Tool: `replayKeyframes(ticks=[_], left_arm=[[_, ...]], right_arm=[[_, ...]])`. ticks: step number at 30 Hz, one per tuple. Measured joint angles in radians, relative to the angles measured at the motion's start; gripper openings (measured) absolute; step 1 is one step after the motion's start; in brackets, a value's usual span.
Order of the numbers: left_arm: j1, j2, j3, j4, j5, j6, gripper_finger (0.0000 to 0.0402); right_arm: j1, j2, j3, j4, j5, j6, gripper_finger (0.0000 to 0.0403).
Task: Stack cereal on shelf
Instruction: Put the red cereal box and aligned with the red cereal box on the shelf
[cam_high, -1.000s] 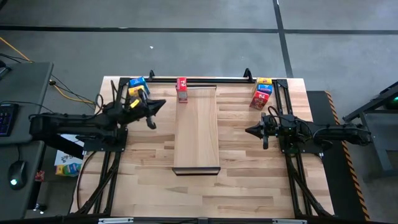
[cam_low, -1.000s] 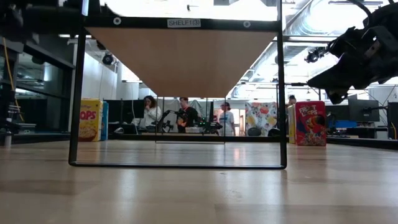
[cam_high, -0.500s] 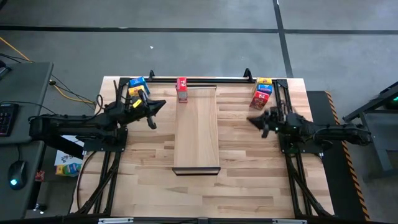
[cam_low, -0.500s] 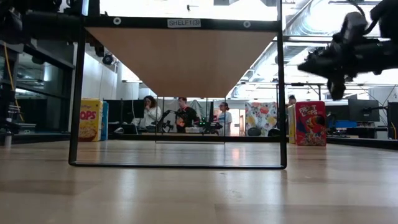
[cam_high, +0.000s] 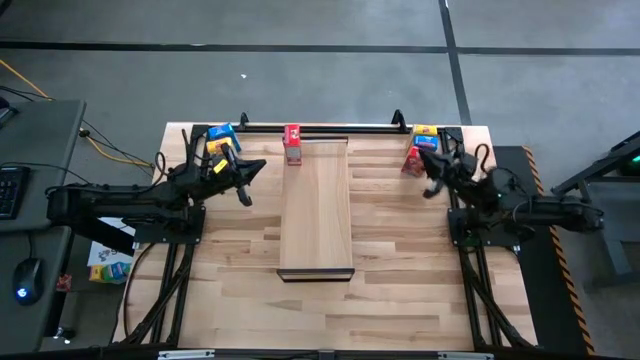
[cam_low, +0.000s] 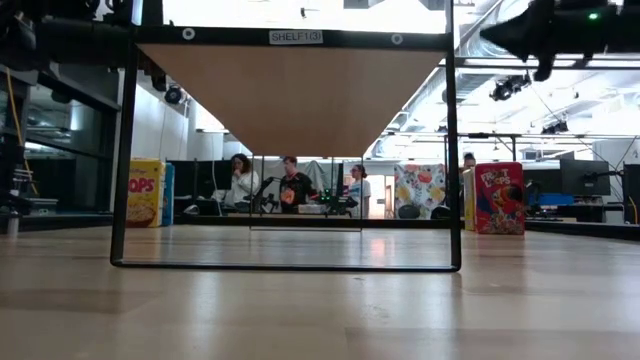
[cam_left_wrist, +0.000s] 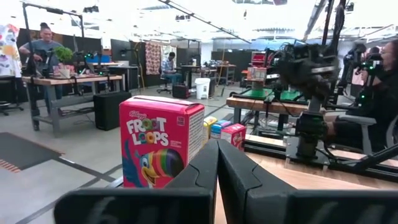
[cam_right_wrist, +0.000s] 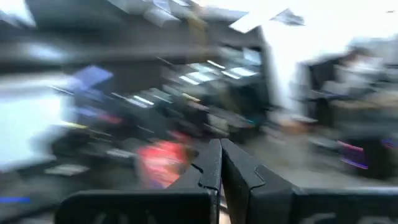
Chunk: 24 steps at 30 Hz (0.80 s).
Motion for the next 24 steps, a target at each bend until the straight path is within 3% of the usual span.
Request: replayKeyframes(ticks=[2, 5, 11, 15, 18, 24], left_arm=[[0.000, 0.000, 0.000, 0.000, 0.000, 0.000, 0.0000], [0.000, 0.000, 0.000, 0.000, 0.000, 0.000, 0.0000], [0.000, 0.000, 0.000, 0.000, 0.000, 0.000, 0.0000], [0.000, 0.000, 0.000, 0.000, 0.000, 0.000, 0.0000], [0.000, 0.000, 0.000, 0.000, 0.000, 0.000, 0.0000], [0.000, 0.000, 0.000, 0.000, 0.000, 0.000, 0.0000]], right_arm=[[-0.014, 0.021, 0.100, -0.241, 0.085, 0.004, 0.0006], [-0.057, 0.090, 0.267, -0.645, 0.132, 0.055, 0.0041], [-0.220, 0.311, 0.485, -1.150, 0.120, 0.225, 0.0175], [-0.356, 0.461, 0.494, -1.219, -0.030, 0.196, 0.0251], [-0.441, 0.558, 0.496, -1.204, -0.141, 0.135, 0.0278], [-0.522, 0.660, 0.496, -1.192, -0.074, 0.056, 0.0284]])
